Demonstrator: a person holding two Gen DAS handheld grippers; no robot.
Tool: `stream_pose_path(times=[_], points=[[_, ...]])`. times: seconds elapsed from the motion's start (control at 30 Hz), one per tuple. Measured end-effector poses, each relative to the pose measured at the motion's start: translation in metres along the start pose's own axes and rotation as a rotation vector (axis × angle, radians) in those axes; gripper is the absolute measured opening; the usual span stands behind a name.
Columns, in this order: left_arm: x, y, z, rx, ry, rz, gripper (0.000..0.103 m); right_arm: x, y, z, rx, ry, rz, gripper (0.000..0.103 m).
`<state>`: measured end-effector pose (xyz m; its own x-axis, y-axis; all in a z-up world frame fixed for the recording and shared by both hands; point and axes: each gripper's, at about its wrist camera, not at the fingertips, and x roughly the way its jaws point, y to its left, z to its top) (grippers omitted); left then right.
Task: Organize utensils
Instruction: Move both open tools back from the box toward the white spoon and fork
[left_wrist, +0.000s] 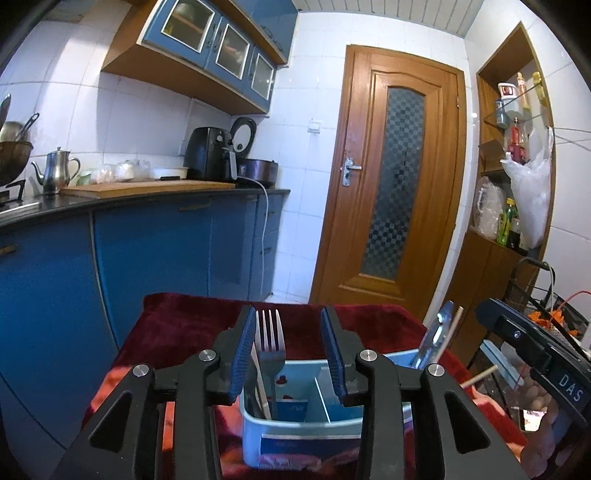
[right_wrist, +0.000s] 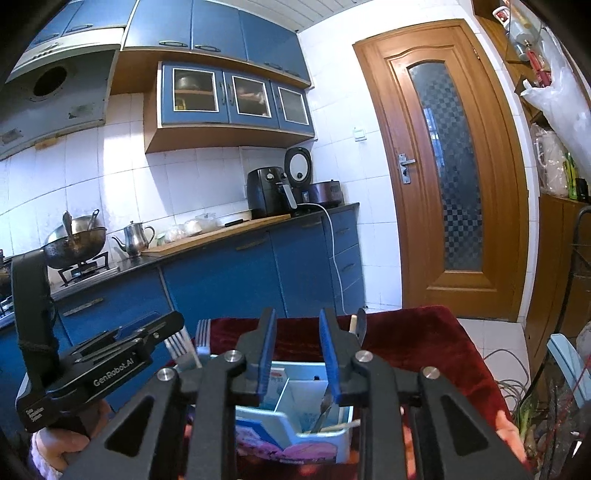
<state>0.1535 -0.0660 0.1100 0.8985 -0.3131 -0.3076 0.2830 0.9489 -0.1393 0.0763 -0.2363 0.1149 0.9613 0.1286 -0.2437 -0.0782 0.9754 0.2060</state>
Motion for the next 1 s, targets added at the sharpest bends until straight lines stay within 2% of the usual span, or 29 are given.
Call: stream_pose_path(times=[0.53, 1.0], points=[[-0.052, -0.001, -0.017, -0.027, 0.099, -0.014, 0.037, -0.039, -0.003, -0.018, 0.083, 0.096, 0.023, 0.028], [-0.081, -0.006, -0.041, -0.022, 0.172, -0.029, 0.037, -0.069, -0.010, -0.051, 0.120, 0.185, -0.004, 0.031]])
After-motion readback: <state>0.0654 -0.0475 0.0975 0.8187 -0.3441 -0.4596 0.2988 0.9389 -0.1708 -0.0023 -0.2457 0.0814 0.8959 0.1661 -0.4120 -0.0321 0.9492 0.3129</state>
